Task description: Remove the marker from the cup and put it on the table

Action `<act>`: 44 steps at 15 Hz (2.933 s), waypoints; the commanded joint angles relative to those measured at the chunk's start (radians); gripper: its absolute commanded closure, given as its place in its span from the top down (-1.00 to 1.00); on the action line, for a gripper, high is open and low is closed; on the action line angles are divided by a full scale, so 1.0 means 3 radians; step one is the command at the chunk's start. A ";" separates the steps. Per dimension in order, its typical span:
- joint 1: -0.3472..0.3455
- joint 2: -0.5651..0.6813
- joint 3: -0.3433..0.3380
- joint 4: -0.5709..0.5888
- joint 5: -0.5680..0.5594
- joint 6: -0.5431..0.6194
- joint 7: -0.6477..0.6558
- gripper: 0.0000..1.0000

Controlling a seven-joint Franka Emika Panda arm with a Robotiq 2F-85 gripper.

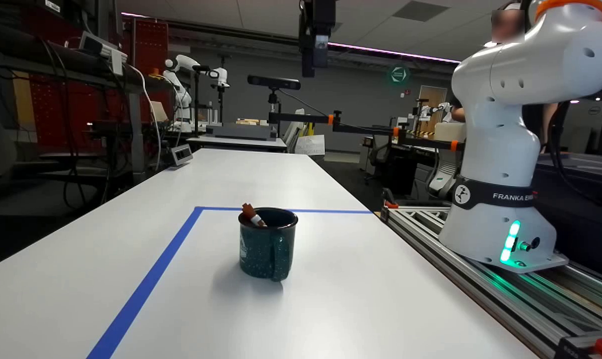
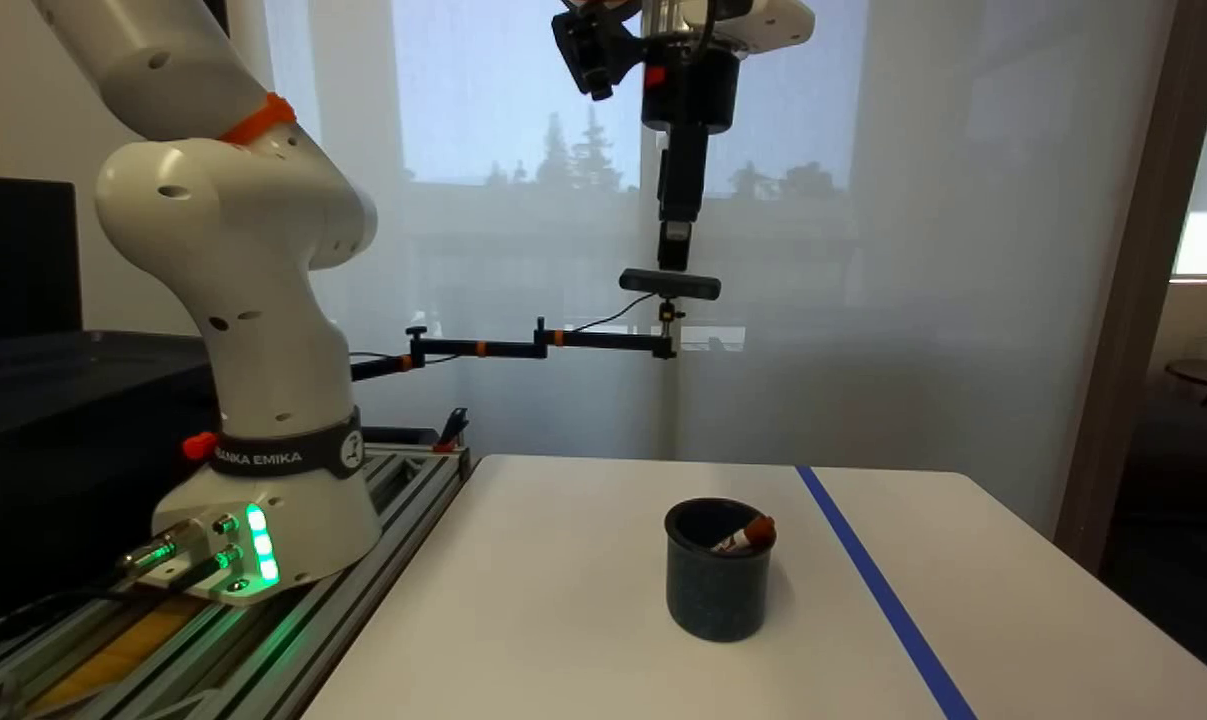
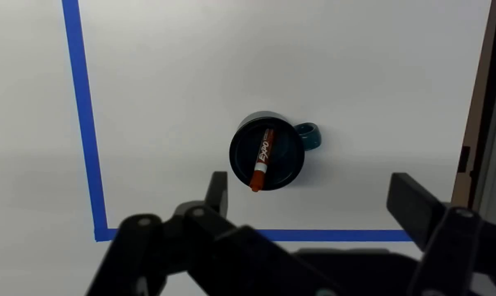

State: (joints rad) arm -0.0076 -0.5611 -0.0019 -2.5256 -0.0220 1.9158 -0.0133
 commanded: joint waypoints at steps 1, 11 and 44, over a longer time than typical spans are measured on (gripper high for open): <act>0.0005 0.0001 -0.0004 0.0006 -0.0002 -0.0007 0.0003 1.00; 0.0005 0.0001 -0.0004 0.0006 -0.0002 -0.0007 0.0003 1.00; -0.0561 0.1159 -0.0039 -0.0547 -0.1101 0.2170 0.0646 1.00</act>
State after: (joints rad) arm -0.1582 -0.2603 -0.0314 -2.7062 -0.2934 2.5037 0.1190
